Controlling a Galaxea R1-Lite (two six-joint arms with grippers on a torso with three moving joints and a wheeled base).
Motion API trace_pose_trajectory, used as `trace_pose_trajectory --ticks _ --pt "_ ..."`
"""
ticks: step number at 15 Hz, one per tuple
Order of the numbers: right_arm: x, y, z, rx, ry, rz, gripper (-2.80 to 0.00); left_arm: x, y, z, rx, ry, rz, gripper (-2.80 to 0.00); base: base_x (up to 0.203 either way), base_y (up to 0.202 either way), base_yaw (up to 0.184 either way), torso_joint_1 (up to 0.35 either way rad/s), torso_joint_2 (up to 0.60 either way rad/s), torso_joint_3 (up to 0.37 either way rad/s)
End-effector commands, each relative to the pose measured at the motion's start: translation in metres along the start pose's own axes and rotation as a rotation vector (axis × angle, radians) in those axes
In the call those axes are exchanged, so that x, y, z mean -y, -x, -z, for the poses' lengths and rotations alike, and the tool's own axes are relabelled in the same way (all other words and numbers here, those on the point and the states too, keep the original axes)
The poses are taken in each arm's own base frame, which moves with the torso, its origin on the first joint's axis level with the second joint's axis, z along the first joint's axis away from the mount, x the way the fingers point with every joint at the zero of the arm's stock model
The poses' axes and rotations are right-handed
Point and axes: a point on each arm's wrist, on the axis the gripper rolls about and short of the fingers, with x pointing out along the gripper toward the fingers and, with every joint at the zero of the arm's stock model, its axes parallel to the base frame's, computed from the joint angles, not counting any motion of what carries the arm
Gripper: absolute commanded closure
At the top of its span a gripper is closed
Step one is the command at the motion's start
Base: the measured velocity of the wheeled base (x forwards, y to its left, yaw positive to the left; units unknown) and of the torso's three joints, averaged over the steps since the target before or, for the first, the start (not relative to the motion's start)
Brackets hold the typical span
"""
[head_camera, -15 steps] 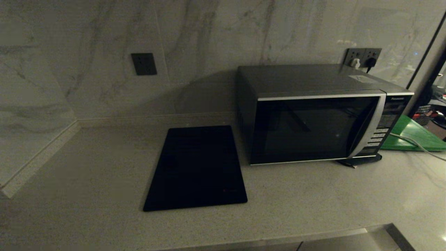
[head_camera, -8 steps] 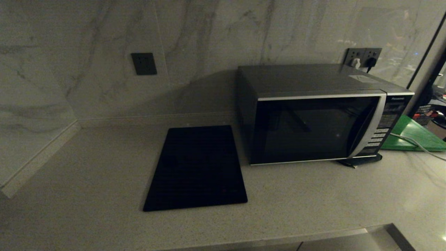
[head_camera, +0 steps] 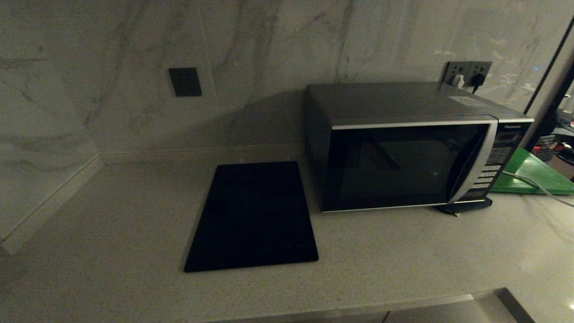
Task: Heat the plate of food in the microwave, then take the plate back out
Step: Open the microwave oven
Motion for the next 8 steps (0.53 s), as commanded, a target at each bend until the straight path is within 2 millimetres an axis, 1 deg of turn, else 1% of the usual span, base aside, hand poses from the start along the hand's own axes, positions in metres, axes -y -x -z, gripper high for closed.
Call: trace_pose_trajectory --ticks 1,3,6,8 --pt "-0.01 -0.025 0.0 -0.064 0.017 -0.018 0.0 0.0 0.0 0.0 0.001 0.001 0.0 0.0 0.0 0.0 0.0 0.0 0.0 0.0" --pt "-0.016 -0.037 0.002 -0.08 0.017 -0.026 0.0 0.0 0.0 0.0 0.001 0.001 -0.001 0.0 0.0 0.0 0.0 0.0 0.0 0.0" --pt "-0.02 -0.046 0.0 -0.035 0.002 -0.043 0.0 0.0 0.0 0.0 0.0 0.001 -0.001 0.0 0.0 0.0 0.0 0.0 0.0 0.0" --pt "-0.03 -0.064 0.007 -0.089 0.025 -0.067 0.0 0.0 0.0 0.0 0.001 0.001 -0.001 0.0 0.0 0.0 0.0 0.0 0.0 0.0"
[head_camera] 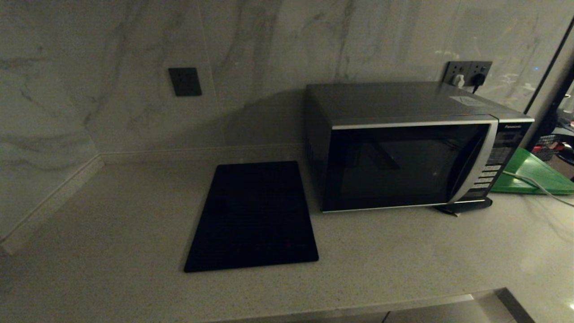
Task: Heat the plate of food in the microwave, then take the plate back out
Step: Open the microwave oven
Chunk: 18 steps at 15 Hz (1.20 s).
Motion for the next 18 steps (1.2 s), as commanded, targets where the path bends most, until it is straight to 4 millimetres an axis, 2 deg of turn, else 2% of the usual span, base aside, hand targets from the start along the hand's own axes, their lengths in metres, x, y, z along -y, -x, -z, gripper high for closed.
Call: trace_pose_trajectory --ticks 1,7,9,12,14,16,18 --pt "-0.016 -0.029 0.011 -0.093 0.039 -0.038 0.0 0.0 0.0 0.0 -0.001 0.001 -0.001 0.0 0.0 0.0 0.0 0.0 0.0 0.0" --pt "-0.048 -0.091 0.024 -0.215 0.048 -0.077 0.0 0.0 0.0 0.0 -0.001 0.001 0.0 0.0 0.0 0.0 0.0 0.0 0.0 0.0" --pt "-0.063 -0.113 0.012 -0.128 0.027 -0.024 0.0 0.0 0.0 0.0 0.0 0.001 -0.001 0.0 0.0 0.0 0.0 0.0 0.0 0.0" --pt "-0.067 -0.132 -0.007 -0.095 0.012 0.126 0.0 0.0 0.0 0.0 0.0 0.001 -0.001 0.0 0.0 0.0 0.0 0.0 0.0 0.0" --pt "-0.074 -0.148 -0.014 -0.064 -0.013 0.159 0.0 0.0 0.0 0.0 -0.001 0.001 0.0 0.0 0.0 0.0 0.0 0.0 0.0 0.0" --pt "-0.095 -0.161 -0.017 0.033 -0.066 0.16 0.0 0.0 0.0 0.0 -0.001 0.001 0.0 0.0 0.0 0.0 0.0 0.0 0.0 0.0" --pt "-0.121 -0.165 -0.013 0.071 -0.097 0.123 0.0 0.0 0.0 0.0 0.001 0.001 -0.001 0.0 0.0 0.0 0.0 0.0 0.0 0.0"
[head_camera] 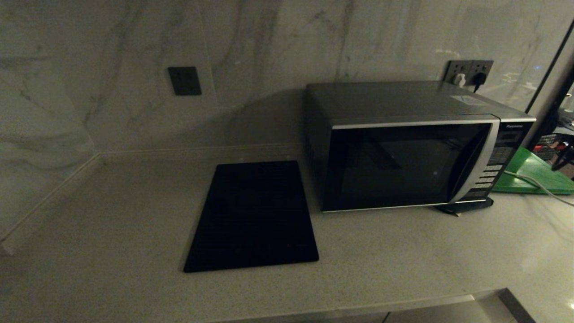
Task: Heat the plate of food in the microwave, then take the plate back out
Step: Open the microwave oven
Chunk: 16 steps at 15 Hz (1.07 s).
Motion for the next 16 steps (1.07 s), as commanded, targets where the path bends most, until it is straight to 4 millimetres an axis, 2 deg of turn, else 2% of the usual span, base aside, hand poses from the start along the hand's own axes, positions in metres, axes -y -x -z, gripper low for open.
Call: trace_pose_trajectory --ticks 1,4,7,12,14,16 --pt "-0.033 -0.004 0.016 -0.01 -0.012 -0.053 0.0 0.0 0.0 0.0 0.001 0.001 -0.002 0.0 0.0 0.0 0.0 0.0 0.0 0.0" --pt "-0.053 0.008 0.025 -0.038 -0.032 -0.066 0.0 0.0 0.0 0.0 0.0 0.001 -0.002 0.0 0.0 0.0 0.0 0.0 0.0 0.0" --pt "-0.045 0.019 0.018 -0.012 -0.061 -0.065 0.0 0.0 0.0 0.0 -0.001 0.001 -0.002 0.0 0.0 0.0 0.0 0.0 0.0 0.0" --pt "-0.039 0.029 0.024 0.017 -0.092 -0.064 0.0 0.0 0.0 0.0 -0.001 0.001 -0.002 0.0 0.0 0.0 0.0 0.0 0.0 0.0" --pt "-0.042 0.03 0.022 0.04 -0.116 -0.073 0.0 0.0 0.0 0.0 -0.001 0.001 -0.002 0.0 0.0 0.0 0.0 0.0 0.0 0.0" --pt "-0.054 0.032 0.026 0.047 -0.108 -0.105 0.0 0.0 0.0 0.0 0.001 0.001 -0.001 0.0 0.0 0.0 0.0 0.0 0.0 0.0"
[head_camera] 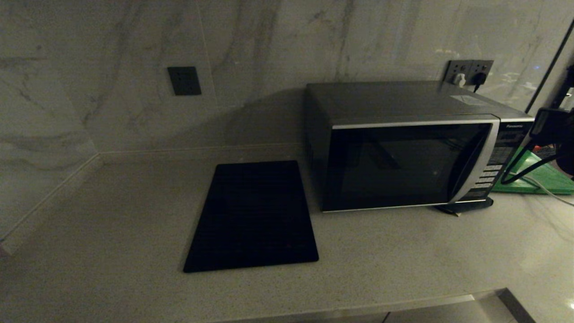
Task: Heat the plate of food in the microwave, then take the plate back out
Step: Open the microwave oven
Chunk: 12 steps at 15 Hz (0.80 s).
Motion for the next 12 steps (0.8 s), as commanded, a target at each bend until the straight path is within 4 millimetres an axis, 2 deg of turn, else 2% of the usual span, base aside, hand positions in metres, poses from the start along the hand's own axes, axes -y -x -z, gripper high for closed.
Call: trace_pose_trajectory --ticks 1,5,9,11,12 --pt "-0.011 0.002 0.008 -0.013 0.017 -0.031 0.0 0.0 0.0 0.0 0.0 0.001 -0.002 0.0 0.0 0.0 0.0 0.0 0.0 0.0" --pt "-0.021 0.012 0.037 -0.092 0.1 -0.07 0.0 0.0 0.0 0.0 0.0 0.001 -0.002 0.0 0.0 0.0 0.0 0.0 0.0 0.0" --pt "-0.021 0.013 0.048 -0.127 0.152 -0.032 0.0 0.0 0.0 0.0 -0.001 0.001 -0.002 0.0 0.0 0.0 0.0 0.0 0.0 0.0" --pt "-0.035 0.011 0.06 -0.148 0.145 -0.01 0.0 0.0 0.0 0.0 0.0 0.001 0.0 0.0 0.0 0.0 0.0 0.0 0.0 0.0" --pt "-0.046 0.01 0.062 -0.149 0.086 -0.003 0.0 0.0 0.0 0.0 -0.001 0.001 -0.002 0.0 0.0 0.0 0.0 0.0 0.0 0.0"
